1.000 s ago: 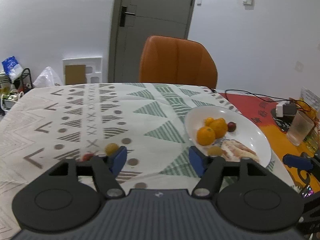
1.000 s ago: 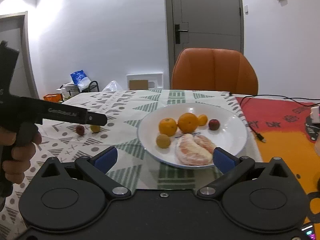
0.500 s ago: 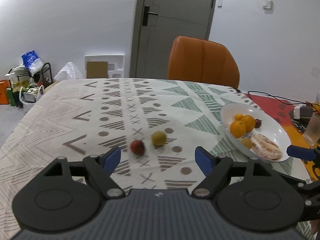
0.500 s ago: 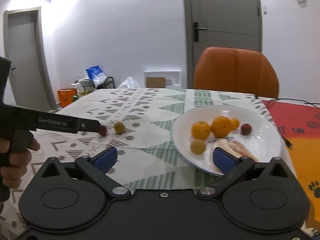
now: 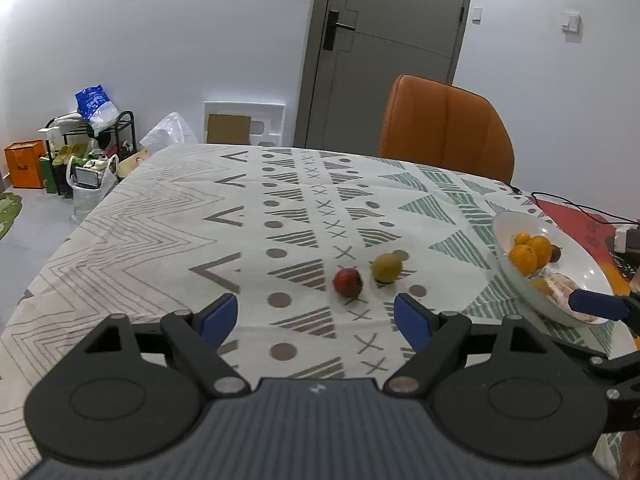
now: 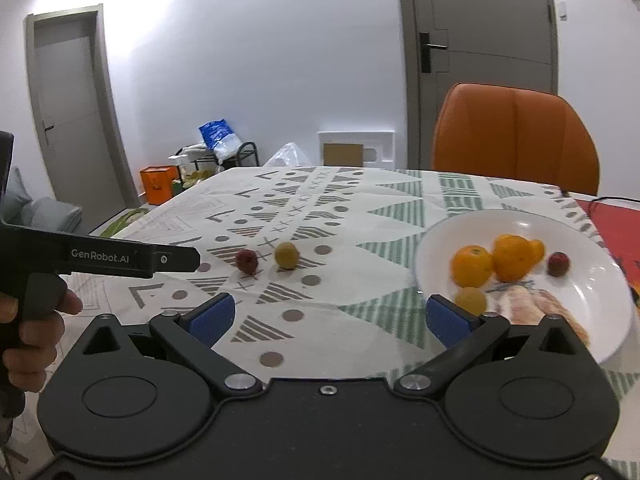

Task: Organize fruits
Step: 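Withdraw both tools from the plate toward the remaining fruit, then close the left tool on the red plum while the right tool grasps the yellow round fruit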

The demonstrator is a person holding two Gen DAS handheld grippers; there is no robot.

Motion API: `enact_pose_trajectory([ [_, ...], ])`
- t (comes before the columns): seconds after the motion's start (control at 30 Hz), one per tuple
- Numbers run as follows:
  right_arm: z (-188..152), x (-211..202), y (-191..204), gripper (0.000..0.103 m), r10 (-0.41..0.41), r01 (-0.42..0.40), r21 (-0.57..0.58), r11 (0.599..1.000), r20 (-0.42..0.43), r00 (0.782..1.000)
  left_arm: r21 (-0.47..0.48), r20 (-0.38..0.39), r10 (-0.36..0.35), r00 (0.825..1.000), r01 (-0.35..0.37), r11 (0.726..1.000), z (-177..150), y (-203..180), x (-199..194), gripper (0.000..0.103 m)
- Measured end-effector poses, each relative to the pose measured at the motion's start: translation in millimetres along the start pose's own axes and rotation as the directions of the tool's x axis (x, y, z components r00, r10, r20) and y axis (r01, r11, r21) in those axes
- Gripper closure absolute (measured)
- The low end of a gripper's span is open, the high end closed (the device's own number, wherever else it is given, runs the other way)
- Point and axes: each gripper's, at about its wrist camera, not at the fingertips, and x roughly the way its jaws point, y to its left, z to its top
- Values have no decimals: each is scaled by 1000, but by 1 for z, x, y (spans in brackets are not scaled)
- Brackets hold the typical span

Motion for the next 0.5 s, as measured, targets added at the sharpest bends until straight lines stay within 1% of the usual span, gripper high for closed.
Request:
enact_pose_trajectory([
  [0.17,5,12,8,0,0,0,-10,1000,-12,1000,-9,4,-17,1000,17,1000,0,10,-2,19],
  [0.33,11,22,9,0,33,-33,12,999,-21,999,-21,7,-14,1000,14,1000,0,16,0,20],
  [0.5,15,32,9,0,48,-48,19,999,-21,999,-26,5,-14,1000,14,1000,2,19,4,22],
])
